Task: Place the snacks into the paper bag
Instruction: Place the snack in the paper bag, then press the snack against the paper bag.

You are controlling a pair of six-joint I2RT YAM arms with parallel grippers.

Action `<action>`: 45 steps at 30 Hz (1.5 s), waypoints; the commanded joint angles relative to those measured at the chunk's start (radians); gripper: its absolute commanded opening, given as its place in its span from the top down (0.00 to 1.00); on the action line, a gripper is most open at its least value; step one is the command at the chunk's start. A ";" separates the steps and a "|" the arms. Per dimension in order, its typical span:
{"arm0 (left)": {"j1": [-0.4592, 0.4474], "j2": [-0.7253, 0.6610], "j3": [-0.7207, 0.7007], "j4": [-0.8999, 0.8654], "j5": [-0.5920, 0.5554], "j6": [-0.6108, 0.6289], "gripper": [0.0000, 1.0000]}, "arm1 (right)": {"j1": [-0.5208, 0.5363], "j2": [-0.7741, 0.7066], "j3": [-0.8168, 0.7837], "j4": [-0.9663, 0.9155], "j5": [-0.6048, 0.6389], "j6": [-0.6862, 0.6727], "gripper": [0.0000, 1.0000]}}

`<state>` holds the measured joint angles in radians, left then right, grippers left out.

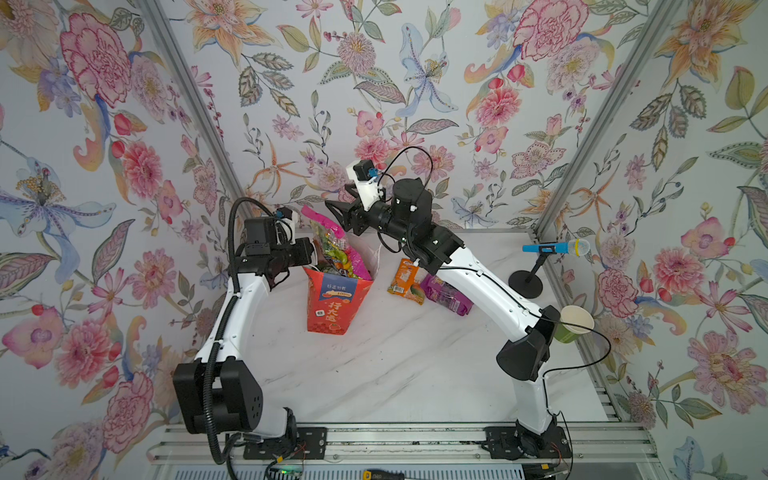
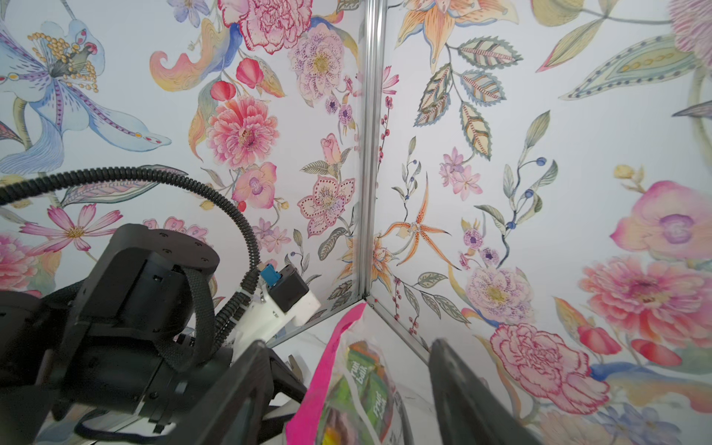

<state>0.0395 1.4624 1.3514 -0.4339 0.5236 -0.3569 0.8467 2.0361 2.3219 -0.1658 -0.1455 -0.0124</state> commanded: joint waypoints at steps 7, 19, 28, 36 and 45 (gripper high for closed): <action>0.011 -0.020 0.019 0.055 0.047 -0.008 1.00 | 0.026 -0.035 0.112 -0.362 -0.001 -0.016 0.32; 0.011 -0.022 0.008 0.067 0.056 -0.017 1.00 | 0.060 0.117 0.237 -0.432 -0.044 0.028 0.35; 0.011 -0.019 0.003 0.064 0.052 -0.010 1.00 | 0.040 0.224 0.301 -0.405 -0.010 0.067 0.60; 0.017 -0.021 0.005 0.056 0.033 -0.008 1.00 | 0.037 0.197 0.289 -0.332 0.043 0.074 1.00; 0.023 -0.023 0.002 0.055 0.033 -0.006 1.00 | 0.059 -0.020 -0.070 0.067 0.109 0.104 1.00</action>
<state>0.0498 1.4624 1.3506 -0.4324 0.5396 -0.3672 0.8944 2.1372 2.3257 -0.3702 -0.0883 0.0727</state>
